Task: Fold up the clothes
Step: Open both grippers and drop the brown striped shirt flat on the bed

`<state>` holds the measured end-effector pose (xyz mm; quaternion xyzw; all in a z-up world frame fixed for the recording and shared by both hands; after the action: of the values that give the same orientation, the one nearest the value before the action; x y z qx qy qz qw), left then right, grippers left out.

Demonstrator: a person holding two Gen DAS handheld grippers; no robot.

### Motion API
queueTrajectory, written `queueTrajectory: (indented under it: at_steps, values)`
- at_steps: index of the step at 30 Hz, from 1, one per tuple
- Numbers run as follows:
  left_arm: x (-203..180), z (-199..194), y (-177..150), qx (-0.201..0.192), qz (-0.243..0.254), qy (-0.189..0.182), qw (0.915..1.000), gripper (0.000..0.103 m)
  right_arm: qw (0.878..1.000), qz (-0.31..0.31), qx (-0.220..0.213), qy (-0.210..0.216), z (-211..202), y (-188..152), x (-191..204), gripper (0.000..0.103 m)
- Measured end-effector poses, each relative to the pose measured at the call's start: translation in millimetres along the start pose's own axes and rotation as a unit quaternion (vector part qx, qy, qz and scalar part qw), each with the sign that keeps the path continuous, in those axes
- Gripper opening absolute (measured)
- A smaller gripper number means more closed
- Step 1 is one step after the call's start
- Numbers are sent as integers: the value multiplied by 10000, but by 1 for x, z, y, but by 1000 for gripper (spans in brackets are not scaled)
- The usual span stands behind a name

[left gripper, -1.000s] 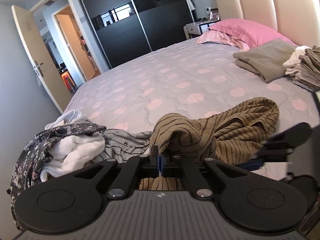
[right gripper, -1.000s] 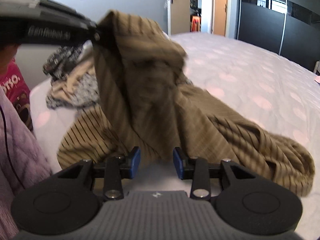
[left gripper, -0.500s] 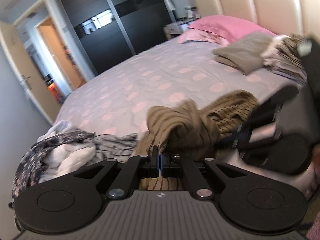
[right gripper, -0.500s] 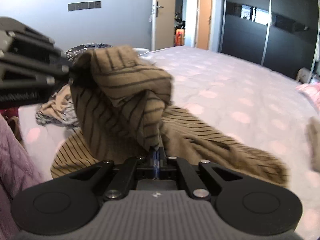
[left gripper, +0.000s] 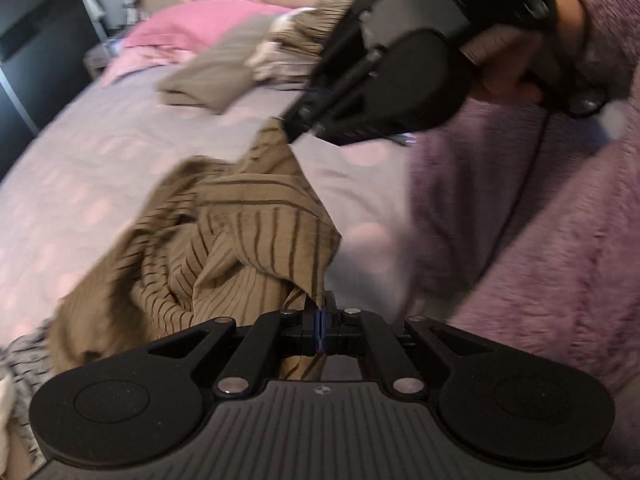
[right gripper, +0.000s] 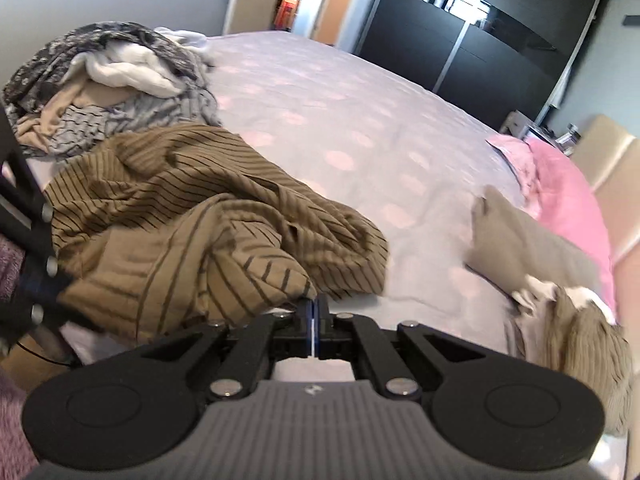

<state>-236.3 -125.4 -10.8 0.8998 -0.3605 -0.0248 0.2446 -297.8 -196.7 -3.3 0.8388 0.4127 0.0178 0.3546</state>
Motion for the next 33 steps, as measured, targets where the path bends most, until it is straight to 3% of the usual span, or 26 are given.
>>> queueTrajectory:
  at_steps: [4,6,8,13,16,19,22,24,33]
  values:
    - [7,9,-7,128,-71,-104,9998,3,9989,-2,416,204,18,-20,7,0]
    - [14,10,-10,198,-195,-144,9995,18,9974,-53,625,343,29,-29,15,1]
    - [21,11,-12,269,-319,-184,9990,23,9960,-111,775,434,38,-35,21,2]
    - [44,15,-16,456,-628,11,9970,24,9933,-156,947,641,47,-38,26,9]
    - [66,19,-14,484,-811,242,9952,24,9929,-119,908,759,45,-35,24,27]
    - [88,20,-10,514,-907,469,9934,24,9924,26,918,814,49,-30,17,31]
    - [110,21,2,467,-907,738,9920,29,9914,249,1041,753,62,-27,6,37]
    - [123,25,13,423,-861,869,9916,42,9889,500,1148,797,73,-27,0,39]
    - [160,85,50,690,-405,1125,9904,43,9793,728,1649,925,127,-35,1,45]
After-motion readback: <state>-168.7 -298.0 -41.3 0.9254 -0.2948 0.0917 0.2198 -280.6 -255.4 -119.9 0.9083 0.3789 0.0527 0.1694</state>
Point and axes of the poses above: each gripper's, at about its wrist camera, not at the fingertips, and z roughly the way its jaws point, x to its left, y to its top, the point moved 6 cm from there along z, roughly the way its jaws point, and after that the axes turned 4 degrees about x, right-handed, at the moved point
